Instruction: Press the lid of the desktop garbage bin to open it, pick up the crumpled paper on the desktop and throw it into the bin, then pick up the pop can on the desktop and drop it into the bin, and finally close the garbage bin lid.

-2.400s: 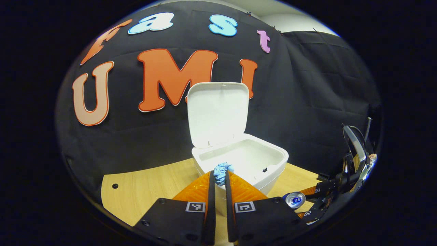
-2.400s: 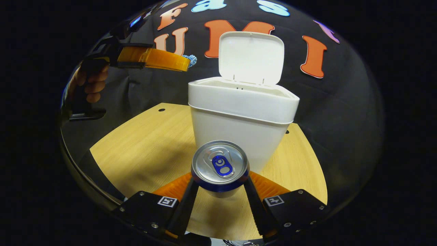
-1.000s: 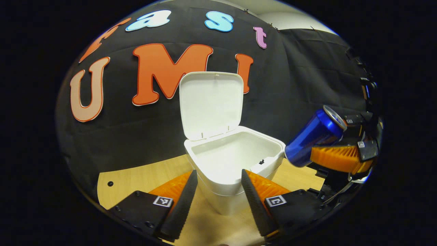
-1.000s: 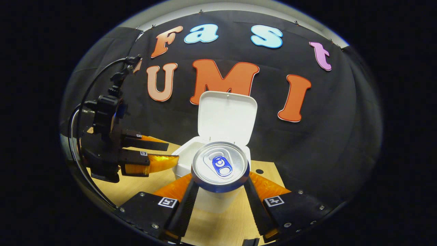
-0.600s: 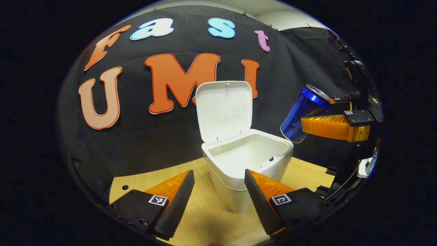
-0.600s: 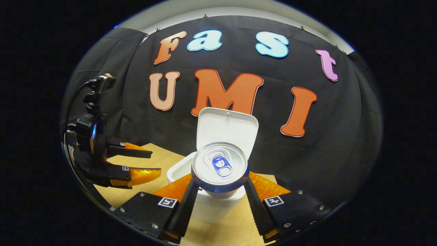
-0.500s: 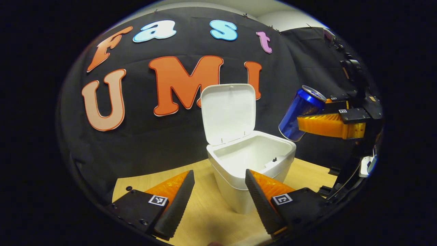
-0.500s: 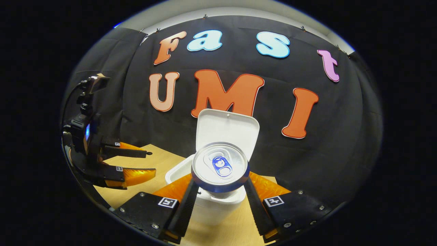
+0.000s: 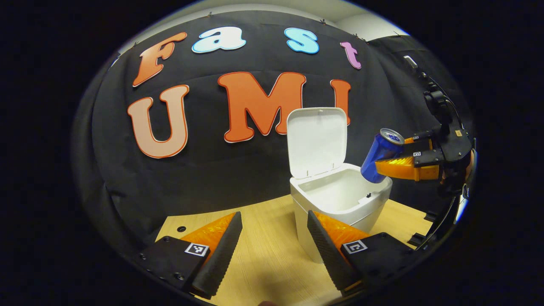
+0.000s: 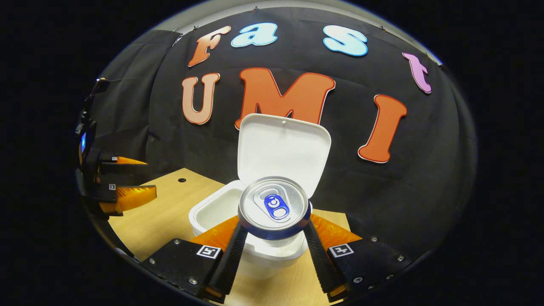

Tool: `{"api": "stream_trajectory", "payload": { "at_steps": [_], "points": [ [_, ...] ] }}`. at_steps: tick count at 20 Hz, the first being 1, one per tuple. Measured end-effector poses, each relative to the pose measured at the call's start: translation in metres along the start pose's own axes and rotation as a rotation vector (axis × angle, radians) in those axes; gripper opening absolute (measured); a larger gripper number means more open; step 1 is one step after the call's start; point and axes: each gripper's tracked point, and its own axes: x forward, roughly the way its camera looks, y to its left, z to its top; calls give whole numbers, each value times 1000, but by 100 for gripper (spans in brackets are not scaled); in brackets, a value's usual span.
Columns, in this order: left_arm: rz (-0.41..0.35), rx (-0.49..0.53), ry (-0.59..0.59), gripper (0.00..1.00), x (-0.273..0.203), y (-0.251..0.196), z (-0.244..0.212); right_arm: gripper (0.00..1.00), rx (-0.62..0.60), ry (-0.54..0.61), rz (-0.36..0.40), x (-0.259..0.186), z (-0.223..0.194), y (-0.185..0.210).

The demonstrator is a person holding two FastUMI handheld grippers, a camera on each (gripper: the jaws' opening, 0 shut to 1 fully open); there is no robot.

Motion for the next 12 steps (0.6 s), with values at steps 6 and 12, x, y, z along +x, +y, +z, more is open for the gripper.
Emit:
{"api": "stream_trajectory", "payload": {
  "at_steps": [6,12],
  "points": [
    [45,-12,21,98,-12,13,-14,77,20,85,1,11,-26,-5],
    [80,-44,44,98,-23,29,-26,78,28,159,-2,21,-42,-6]
  ]
}}
